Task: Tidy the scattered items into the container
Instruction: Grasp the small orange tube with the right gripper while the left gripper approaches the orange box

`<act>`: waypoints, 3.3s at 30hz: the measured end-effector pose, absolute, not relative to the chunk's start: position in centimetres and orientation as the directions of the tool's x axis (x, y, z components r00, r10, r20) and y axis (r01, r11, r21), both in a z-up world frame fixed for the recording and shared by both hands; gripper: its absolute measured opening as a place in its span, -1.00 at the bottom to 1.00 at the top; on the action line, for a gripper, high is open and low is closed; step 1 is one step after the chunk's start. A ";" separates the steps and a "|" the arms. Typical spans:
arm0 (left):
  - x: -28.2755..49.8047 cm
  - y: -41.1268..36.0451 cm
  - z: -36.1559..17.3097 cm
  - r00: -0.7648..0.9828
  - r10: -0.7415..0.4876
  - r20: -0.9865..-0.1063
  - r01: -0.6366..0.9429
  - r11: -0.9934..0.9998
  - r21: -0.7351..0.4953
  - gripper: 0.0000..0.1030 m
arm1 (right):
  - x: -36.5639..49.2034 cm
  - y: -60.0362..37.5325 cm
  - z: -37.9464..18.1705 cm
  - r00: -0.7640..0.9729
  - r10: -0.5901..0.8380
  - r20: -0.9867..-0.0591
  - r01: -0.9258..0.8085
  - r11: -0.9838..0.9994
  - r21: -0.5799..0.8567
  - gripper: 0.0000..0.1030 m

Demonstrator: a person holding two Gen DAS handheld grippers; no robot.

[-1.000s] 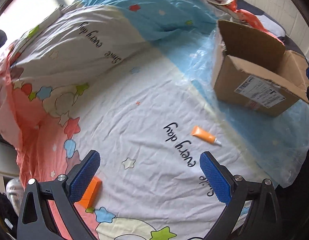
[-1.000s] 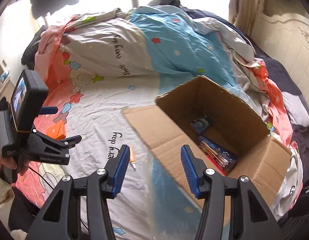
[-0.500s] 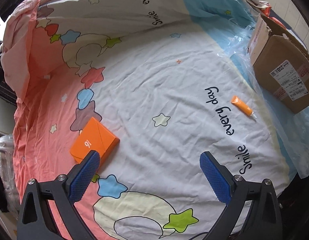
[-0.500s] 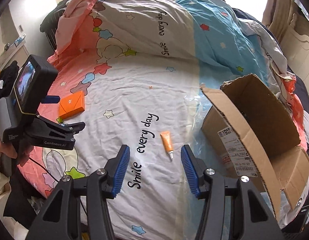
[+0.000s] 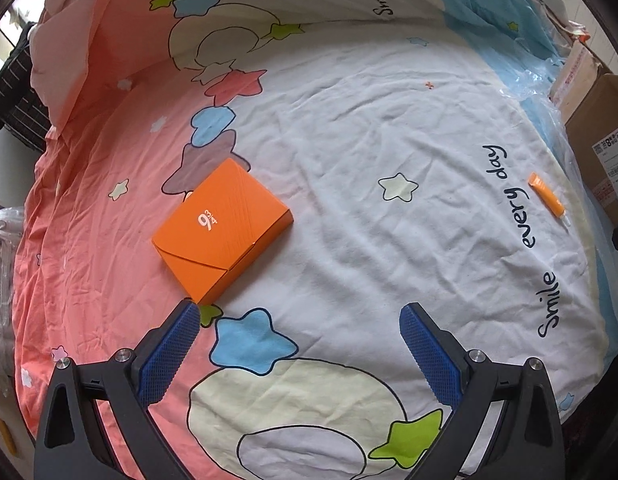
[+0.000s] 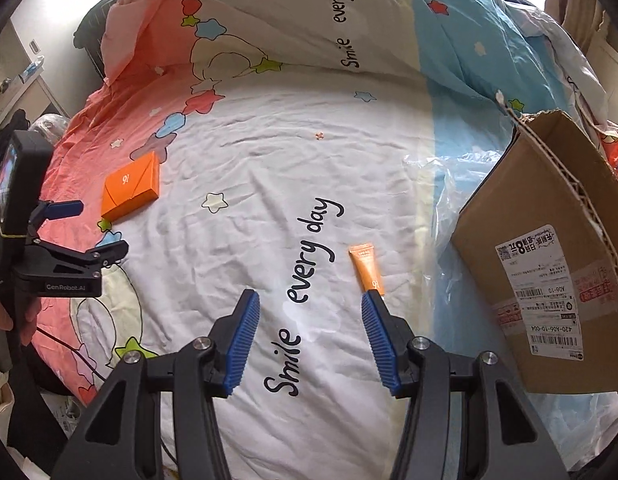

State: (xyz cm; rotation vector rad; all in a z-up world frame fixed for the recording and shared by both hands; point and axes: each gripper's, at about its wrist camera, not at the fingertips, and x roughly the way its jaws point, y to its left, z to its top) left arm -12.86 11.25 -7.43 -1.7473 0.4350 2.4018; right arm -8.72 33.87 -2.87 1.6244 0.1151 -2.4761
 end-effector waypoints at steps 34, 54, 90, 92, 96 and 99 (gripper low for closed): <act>-15.0 7.0 -10.9 -0.260 0.135 -0.956 -0.400 -0.916 -0.021 0.98 | -11.6 35.3 -10.2 -0.306 -0.208 -0.929 0.302 -0.947 0.112 -0.04; -15.9 7.4 -11.4 -0.272 0.162 -0.948 -0.466 -0.885 -0.017 0.98 | -13.9 34.2 -12.3 -0.247 -0.298 -0.922 0.292 -0.930 0.222 0.01; -15.6 4.7 -12.7 -0.219 0.146 -0.965 -0.462 -0.887 -0.030 0.98 | -17.1 34.6 -13.0 -0.320 -0.116 -0.940 0.080 -0.992 0.095 0.04; -15.7 4.8 -12.9 -0.218 0.146 -0.965 -0.463 -0.886 -0.029 0.98 | -17.4 34.3 -13.0 -0.319 -0.105 -0.942 0.071 -0.994 0.087 0.04; -16.0 5.3 -13.2 -0.215 0.135 -0.967 -0.466 -0.884 -0.020 0.98 | -17.8 33.9 -13.1 -0.317 -0.084 -0.945 0.053 -0.996 0.071 -0.07; -16.1 5.6 -13.5 -0.215 0.124 -0.969 -0.475 -0.880 -0.007 0.98 | -18.2 33.5 -13.1 -0.315 -0.069 -0.946 0.039 -0.997 0.060 -0.52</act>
